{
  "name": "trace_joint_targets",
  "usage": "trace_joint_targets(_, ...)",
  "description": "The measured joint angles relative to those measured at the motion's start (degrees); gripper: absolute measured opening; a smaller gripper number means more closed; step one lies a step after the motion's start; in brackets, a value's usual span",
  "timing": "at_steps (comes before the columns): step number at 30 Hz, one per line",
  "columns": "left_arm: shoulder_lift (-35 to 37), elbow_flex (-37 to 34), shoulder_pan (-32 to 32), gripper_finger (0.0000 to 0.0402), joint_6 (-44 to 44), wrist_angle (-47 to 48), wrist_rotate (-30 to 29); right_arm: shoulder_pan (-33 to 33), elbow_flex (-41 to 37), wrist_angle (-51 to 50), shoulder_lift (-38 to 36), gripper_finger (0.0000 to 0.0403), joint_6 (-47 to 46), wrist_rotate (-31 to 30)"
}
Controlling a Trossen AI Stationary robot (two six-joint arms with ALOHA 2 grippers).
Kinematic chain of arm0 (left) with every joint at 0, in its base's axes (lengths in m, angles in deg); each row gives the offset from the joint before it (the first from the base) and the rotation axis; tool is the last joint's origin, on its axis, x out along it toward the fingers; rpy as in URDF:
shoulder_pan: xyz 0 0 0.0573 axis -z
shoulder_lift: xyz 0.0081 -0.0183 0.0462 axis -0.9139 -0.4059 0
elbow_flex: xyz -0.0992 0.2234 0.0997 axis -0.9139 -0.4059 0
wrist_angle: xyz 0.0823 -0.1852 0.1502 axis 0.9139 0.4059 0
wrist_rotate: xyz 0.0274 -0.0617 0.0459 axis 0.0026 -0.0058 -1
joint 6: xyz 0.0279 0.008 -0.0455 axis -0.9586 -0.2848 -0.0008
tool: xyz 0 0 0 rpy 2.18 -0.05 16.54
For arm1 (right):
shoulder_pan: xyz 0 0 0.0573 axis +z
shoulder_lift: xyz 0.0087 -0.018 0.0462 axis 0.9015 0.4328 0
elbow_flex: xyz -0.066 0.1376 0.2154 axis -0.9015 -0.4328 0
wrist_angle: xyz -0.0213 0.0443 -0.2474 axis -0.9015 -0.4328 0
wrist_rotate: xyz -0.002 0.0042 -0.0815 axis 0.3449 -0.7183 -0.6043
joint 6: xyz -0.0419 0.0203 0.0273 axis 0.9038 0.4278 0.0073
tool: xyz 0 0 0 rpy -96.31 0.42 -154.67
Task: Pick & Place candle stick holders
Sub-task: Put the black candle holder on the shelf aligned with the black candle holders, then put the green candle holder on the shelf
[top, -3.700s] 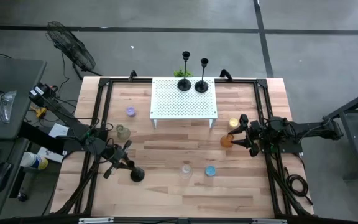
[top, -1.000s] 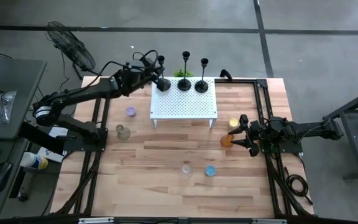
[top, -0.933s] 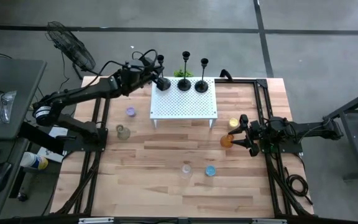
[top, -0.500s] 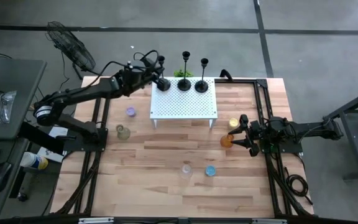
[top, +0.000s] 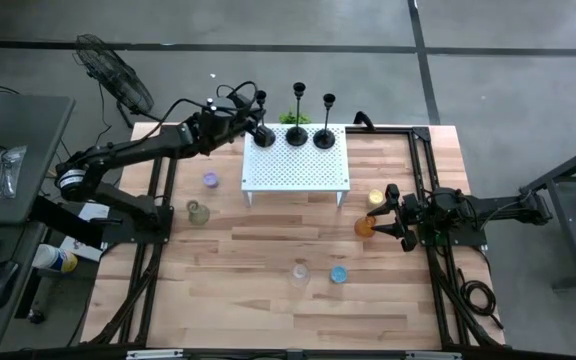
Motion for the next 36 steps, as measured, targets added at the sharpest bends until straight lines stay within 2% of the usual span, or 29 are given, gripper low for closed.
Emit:
trace_joint_targets(3, 0.0, 0.0, 0.0, 0.0009, 0.0, 0.1, 1.0, 0.0, 0.0, 0.0, 0.0, 0.0191, 0.0, 0.0)
trace_joint_targets(10, -0.3, -0.2, 0.0, 0.0052, 0.1, 1.4, 1.9, 0.0, 0.0, 0.0, 0.0, 0.0191, 0.0, 0.0)
trace_joint_targets(18, -0.1, -0.1, 0.0, 0.0081, -0.7, 1.4, 1.9, 0.0, 0.0, 0.0, 0.0, 0.0191, 0.0, 0.0)
trace_joint_targets(26, 0.2, -0.1, 0.0, 0.0161, -1.8, 1.8, 3.2, 0.0, 0.0, 0.0, 0.0, 0.0191, 0.0, 0.0)
trace_joint_targets(31, 2.3, -0.1, 0.0, 0.0196, -1.9, 4.0, 2.2, 0.0, 0.0, 0.0, 0.0, 0.0191, 0.0, 0.0)
trace_joint_targets(36, 4.3, -0.1, 1.9, 0.02, -1.9, 7.6, -1.1, 0.0, 0.0, 0.0, 0.0, 0.0191, 0.0, 0.0)
